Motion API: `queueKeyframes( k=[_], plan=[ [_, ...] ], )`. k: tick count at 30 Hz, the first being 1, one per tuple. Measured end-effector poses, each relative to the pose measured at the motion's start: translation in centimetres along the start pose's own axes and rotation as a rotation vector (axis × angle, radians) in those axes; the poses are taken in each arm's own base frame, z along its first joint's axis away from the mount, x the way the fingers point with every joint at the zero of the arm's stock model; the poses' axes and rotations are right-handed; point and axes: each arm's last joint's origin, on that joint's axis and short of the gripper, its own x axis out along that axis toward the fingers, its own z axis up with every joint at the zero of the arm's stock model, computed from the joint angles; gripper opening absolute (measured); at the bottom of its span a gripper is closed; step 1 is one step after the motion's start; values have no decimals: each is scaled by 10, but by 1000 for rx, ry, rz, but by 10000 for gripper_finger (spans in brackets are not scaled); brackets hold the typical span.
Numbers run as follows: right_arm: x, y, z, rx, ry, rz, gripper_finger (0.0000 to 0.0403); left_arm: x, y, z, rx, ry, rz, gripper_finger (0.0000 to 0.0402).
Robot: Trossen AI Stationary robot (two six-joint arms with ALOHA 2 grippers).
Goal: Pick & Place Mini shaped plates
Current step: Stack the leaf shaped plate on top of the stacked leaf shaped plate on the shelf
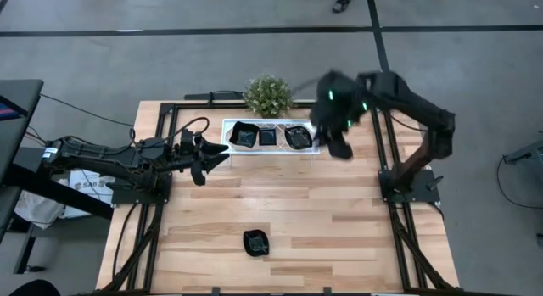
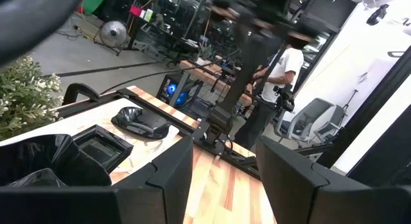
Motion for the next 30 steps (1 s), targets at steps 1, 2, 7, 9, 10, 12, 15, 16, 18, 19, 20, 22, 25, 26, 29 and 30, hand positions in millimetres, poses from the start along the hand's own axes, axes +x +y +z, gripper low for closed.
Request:
queueKeyframes(
  k=[1,2,7,9,10,12,15,16,18,19,20,22,25,26,29,30],
  plan=[
    [3,16,1,24,7,34,99,0,0,0,0,0,0,172],
    [8,31,2,46,16,64,99,0,0,0,0,0,0,172],
    [47,94,19,143,1,21,99,0,-1,0,0,15,-32,172],
    [68,115,26,173,-15,4,99,-2,-2,-1,7,42,-72,172],
    [80,123,30,194,-19,6,99,-2,-2,-1,9,58,-99,172],
    [106,137,38,226,-24,28,99,-7,-2,-3,16,101,-128,172],
    [149,152,45,255,16,37,99,-15,-2,-2,53,124,-165,172],
    [163,154,46,263,29,36,99,-19,-3,0,71,120,-184,172],
    [191,157,46,280,71,26,99,-29,-5,1,100,125,-208,172],
    [206,157,47,290,84,20,99,-35,-5,2,114,129,-221,172],
    [218,156,47,303,97,12,99,-40,-6,3,122,123,-236,172],
    [242,151,45,331,136,-15,99,-52,-6,5,138,121,-259,172],
    [273,143,41,375,188,-45,99,-66,-3,7,140,75,-297,172],
    [283,141,40,390,199,-50,99,-70,-2,6,139,67,-304,172],
    [307,134,38,406,214,-54,99,-76,3,-2,138,72,-318,172],
    [312,132,37,410,220,-52,99,-78,5,-5,140,81,-319,172]
  ],
)
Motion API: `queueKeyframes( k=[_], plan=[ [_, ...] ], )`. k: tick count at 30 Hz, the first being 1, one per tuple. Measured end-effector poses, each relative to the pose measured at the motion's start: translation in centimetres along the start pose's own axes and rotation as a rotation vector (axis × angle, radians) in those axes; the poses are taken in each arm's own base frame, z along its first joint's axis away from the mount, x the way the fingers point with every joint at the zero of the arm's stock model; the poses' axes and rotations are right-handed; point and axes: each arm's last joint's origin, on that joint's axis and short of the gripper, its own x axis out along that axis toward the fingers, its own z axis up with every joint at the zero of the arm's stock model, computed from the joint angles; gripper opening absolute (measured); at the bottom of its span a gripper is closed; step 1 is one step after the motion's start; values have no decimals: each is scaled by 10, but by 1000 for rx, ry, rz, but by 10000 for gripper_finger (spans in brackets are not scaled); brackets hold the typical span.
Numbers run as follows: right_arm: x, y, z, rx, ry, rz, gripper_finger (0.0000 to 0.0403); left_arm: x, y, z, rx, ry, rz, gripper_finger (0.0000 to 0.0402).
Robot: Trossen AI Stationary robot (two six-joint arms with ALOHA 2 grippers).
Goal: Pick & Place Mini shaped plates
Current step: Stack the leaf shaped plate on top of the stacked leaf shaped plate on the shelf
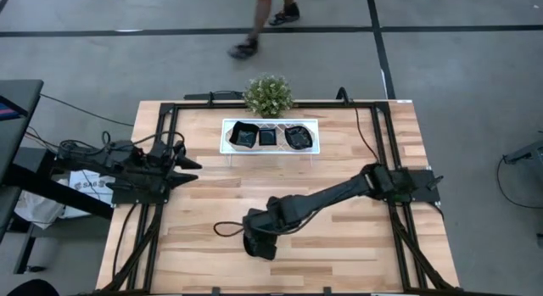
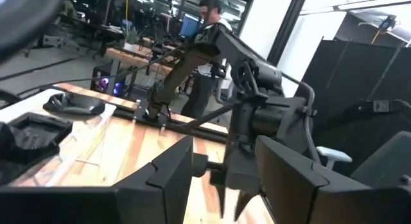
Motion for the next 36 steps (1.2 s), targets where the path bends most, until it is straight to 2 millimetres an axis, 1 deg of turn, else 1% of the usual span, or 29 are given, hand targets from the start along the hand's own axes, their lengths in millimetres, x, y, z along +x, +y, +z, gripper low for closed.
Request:
queueKeyframes(
  k=[2,4,10,13,18,21,24,30,36],
  plan=[
    [13,-4,3,5,6,1,99,-3,1,-5,-5,-2,-7,172],
    [23,-9,7,15,15,3,99,-5,2,-10,-12,-4,-13,172],
    [40,-19,13,31,26,8,99,-11,3,-13,-28,-20,-26,172],
    [42,-22,15,31,28,9,99,-11,3,-13,-28,-13,-23,172],
    [41,-20,14,27,32,9,99,-11,4,-16,-28,10,-16,172],
    [48,-19,9,24,29,23,99,-11,4,-16,-28,10,-16,172],
    [55,-21,4,28,53,12,99,-11,4,-16,-28,10,-16,172],
    [66,-23,-3,32,76,48,99,-11,4,-16,-29,9,-17,172],
    [69,-24,-4,35,72,51,99,-11,4,-16,-29,8,-17,172]
  ],
)
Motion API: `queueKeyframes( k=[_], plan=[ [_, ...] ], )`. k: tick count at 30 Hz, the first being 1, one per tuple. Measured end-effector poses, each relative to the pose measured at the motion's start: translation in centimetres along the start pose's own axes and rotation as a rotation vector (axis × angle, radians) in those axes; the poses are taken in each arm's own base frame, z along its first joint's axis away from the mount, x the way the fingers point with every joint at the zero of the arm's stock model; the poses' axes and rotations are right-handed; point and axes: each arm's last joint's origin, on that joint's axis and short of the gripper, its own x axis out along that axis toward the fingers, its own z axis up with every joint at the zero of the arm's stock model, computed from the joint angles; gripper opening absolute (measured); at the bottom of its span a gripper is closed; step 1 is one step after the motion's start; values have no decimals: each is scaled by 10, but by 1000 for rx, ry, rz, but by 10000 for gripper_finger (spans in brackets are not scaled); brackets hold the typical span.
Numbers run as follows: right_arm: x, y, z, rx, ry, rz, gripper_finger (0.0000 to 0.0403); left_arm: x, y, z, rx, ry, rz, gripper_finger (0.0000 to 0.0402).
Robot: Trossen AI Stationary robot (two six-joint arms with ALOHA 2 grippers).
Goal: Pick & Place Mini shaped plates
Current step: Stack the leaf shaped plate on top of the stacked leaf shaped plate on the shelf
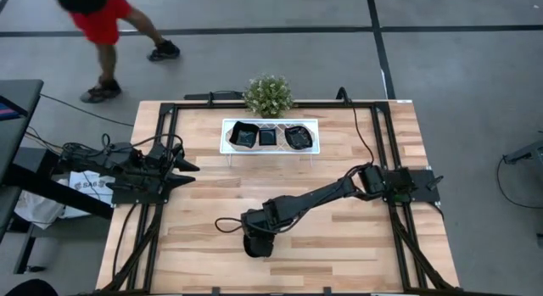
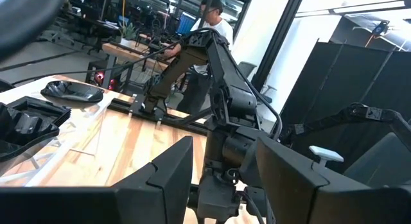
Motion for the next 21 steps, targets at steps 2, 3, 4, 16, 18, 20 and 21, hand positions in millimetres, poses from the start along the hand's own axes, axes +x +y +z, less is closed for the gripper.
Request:
queueKeyframes(
  k=[2,3,4,16,18,20,21],
  plan=[
    [0,0,0,0,1,1,99,0,0,0,0,0,0,172],
    [0,0,0,1,2,2,99,0,0,0,0,0,0,172],
    [0,0,0,7,2,3,99,0,0,0,-1,0,0,172],
    [-2,1,0,11,11,25,94,0,0,0,-1,0,0,172],
    [-2,1,0,11,12,24,89,0,0,0,-1,0,0,172],
    [-2,1,0,11,12,24,82,0,0,0,-1,0,0,172],
    [-2,1,0,10,12,23,78,0,0,0,-1,0,0,172]
  ],
)
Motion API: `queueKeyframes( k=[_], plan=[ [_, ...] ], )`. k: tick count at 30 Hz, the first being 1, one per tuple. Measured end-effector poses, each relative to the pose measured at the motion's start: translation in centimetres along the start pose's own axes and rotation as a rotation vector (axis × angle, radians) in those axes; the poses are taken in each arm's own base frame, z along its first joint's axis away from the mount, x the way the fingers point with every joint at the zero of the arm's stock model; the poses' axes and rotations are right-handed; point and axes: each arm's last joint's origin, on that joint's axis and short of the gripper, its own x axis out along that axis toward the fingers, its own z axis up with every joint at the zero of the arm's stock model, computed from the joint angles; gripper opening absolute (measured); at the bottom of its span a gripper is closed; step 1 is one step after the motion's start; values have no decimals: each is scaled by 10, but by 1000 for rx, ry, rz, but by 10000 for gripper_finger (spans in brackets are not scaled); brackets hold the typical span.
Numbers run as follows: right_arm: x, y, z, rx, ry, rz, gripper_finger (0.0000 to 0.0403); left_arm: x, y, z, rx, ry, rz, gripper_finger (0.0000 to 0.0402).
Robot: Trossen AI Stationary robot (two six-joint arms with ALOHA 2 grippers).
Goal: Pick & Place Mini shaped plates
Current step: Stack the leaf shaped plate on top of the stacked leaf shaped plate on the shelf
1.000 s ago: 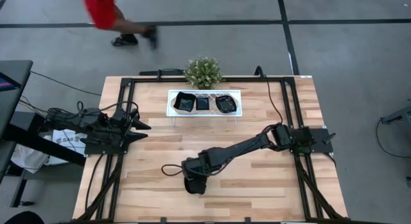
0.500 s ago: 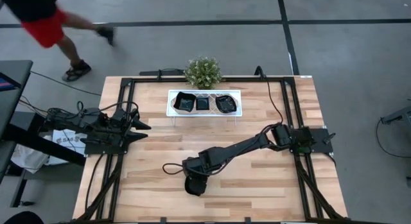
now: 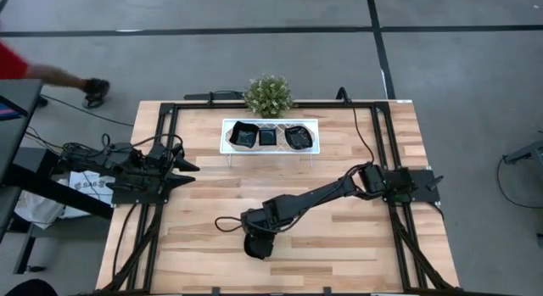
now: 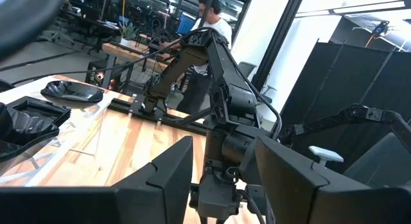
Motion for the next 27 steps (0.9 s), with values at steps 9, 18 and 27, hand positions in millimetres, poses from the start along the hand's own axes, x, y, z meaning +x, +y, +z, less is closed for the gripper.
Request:
queueKeyframes(
  k=[9,18,27],
  plan=[
    [3,-1,0,1,4,-3,50,0,0,0,0,0,0,172],
    [2,-1,0,2,4,-3,5,0,0,0,0,0,0,172],
    [-1,-4,0,18,24,-6,2,0,0,0,0,0,0,172]
  ],
)
